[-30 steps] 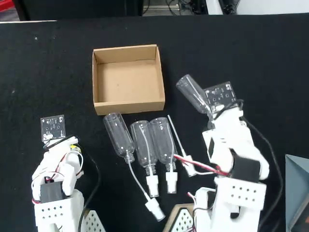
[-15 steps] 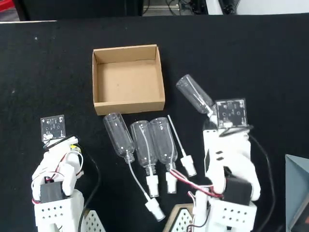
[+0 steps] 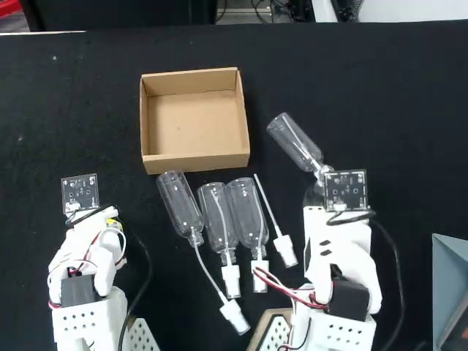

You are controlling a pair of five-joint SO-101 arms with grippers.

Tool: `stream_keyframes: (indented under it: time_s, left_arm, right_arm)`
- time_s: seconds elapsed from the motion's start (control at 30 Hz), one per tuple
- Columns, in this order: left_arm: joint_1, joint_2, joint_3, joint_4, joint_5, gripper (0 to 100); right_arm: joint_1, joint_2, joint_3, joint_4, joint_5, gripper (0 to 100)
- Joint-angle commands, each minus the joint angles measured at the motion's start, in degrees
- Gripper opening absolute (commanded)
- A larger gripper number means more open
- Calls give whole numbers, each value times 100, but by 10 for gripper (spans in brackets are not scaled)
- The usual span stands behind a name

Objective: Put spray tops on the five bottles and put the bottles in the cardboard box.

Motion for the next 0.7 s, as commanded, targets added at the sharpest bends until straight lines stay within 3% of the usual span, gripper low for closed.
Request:
stream_keyframes:
  time_s: [0.0,0.67]
  left_arm:
    - [-4,-53,-84,-97,18,29]
    - [119,-44,-1446,-18,26,30]
  right_arm:
    - [79,-532,-13,-158,-44,64]
    - [132,-558,277,-35,-360,67]
